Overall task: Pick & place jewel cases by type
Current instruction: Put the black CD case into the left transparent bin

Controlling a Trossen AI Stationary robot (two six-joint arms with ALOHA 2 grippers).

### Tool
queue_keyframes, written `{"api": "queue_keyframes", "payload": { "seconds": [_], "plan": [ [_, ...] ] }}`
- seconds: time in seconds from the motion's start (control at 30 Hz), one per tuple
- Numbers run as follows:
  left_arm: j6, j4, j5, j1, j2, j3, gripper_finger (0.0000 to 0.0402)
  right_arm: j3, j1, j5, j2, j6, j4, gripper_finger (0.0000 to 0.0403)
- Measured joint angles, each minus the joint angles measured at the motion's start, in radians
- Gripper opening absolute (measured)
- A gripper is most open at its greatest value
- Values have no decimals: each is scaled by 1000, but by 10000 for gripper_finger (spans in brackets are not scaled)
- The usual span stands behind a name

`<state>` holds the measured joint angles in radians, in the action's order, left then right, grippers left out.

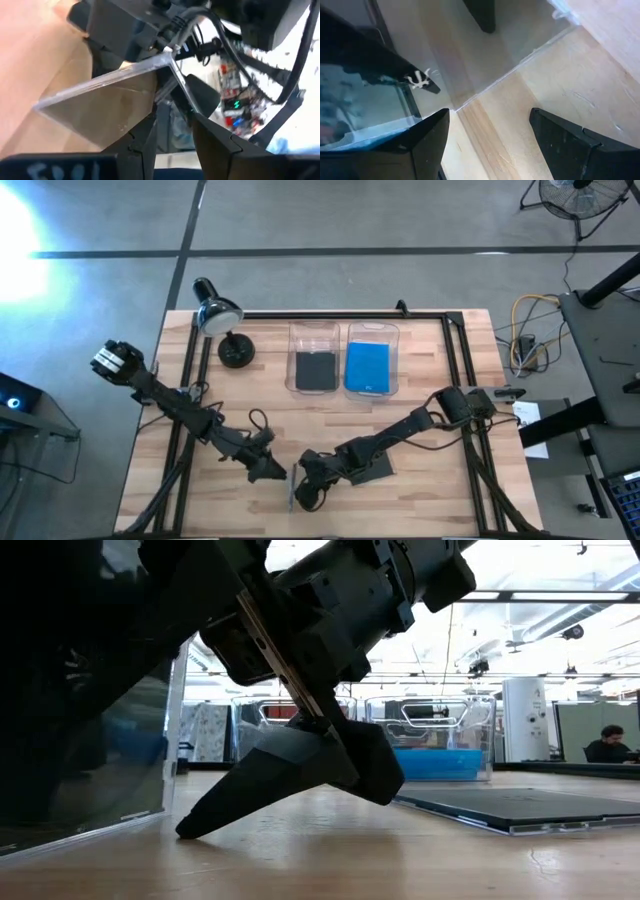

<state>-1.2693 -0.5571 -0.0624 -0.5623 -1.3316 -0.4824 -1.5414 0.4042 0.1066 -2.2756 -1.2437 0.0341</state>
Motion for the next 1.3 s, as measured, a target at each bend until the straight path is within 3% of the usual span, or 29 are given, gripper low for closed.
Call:
{"api": "queue_keyframes", "payload": {
  "seconds": [0.17, 0.33, 0.4, 0.6, 0.83, 1.13, 1.3],
  "plan": [
    [-197, 155, 20, -2, 74, -11, 106, 0, -1, 2, 1, -9, 9, 279],
    [-218, 353, 8, 0, 117, -70, 142, 0, -1, 2, 1, 12, 11, 279],
    [-230, 424, -3, 5, 95, -91, 165, 0, -1, 2, 1, 17, 11, 279],
    [-250, 431, -8, 5, -29, -164, 211, 0, -1, -1, 1, 24, 12, 279],
    [-116, 464, -31, 11, -28, -246, 214, 0, 0, -16, 1, 30, 15, 279],
    [-138, 514, -63, 8, 29, -210, 214, 1, -2, -27, 1, 40, 11, 279],
    [-154, 646, -21, -6, 30, -178, 214, -4, -10, -39, 1, 31, -9, 279]
  ]
}}
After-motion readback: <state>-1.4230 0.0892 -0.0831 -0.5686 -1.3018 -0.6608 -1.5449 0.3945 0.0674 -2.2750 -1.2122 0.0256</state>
